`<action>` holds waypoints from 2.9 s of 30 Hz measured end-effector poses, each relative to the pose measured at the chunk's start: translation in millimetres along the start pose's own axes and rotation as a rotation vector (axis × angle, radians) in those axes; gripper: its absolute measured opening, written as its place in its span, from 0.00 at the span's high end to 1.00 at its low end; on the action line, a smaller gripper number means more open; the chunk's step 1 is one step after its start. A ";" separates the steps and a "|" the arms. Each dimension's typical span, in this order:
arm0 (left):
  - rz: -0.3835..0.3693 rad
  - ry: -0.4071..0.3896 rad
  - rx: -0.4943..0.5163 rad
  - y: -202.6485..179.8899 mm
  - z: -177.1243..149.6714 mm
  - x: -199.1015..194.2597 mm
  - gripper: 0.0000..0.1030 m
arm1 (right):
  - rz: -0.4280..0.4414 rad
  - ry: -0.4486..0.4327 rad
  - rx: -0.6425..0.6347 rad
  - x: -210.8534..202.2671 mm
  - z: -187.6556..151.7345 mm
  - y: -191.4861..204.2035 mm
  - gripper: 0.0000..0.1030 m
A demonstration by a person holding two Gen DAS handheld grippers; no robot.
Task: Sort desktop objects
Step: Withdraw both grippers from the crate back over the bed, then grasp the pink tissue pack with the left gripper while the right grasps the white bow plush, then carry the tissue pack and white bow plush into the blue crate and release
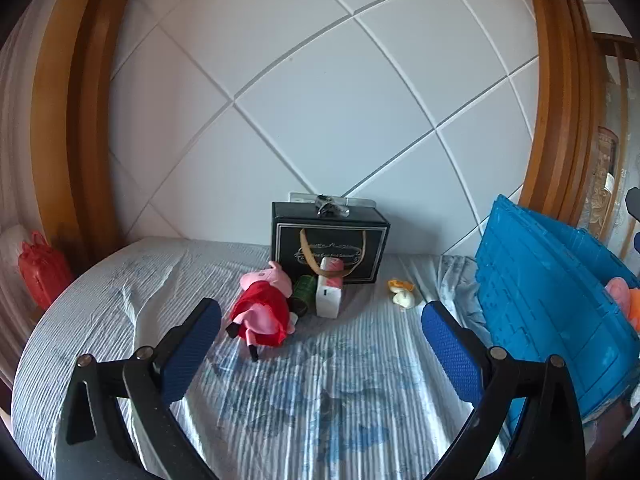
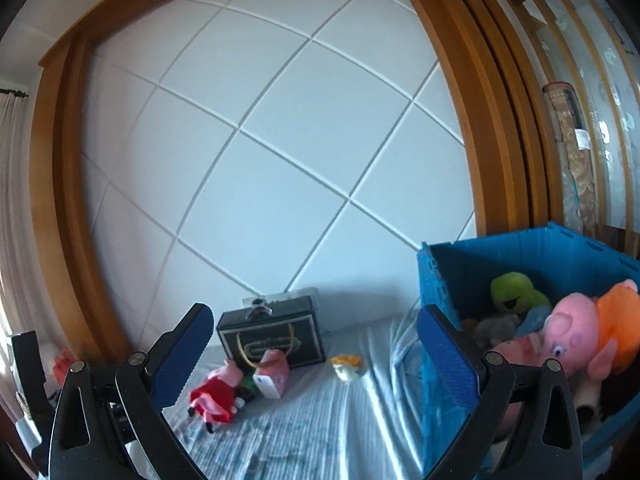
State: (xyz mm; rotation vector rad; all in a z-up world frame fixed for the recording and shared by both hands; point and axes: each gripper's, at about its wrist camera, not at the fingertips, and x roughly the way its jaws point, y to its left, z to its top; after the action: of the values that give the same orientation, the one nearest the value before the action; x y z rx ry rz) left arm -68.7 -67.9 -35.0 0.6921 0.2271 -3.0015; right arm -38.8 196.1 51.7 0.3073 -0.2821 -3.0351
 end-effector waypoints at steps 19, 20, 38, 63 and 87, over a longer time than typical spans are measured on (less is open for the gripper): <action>0.003 0.250 0.042 -12.2 -35.6 232.2 0.01 | -0.125 0.298 0.000 214.5 -98.2 -33.2 0.00; -0.004 0.258 0.054 -16.0 -37.0 251.1 0.01 | -0.130 0.320 0.001 231.0 -107.5 -35.6 0.00; -0.040 0.352 0.089 -44.8 -53.8 439.5 0.17 | -0.197 0.644 -0.011 467.0 -222.7 -63.4 0.00; -0.015 0.291 0.103 -49.9 -63.4 268.0 0.54 | -0.050 0.544 -0.081 322.2 -193.5 -8.3 0.59; -0.150 -0.138 0.184 -135.2 19.4 14.5 0.54 | -0.188 -0.007 -0.122 50.6 -22.5 -8.7 0.59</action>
State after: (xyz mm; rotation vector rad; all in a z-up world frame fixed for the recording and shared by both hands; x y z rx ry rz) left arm -101.5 62.4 -6.5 0.4966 -0.0042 -3.2270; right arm -84.2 195.8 18.7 0.3325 -0.0704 -3.2203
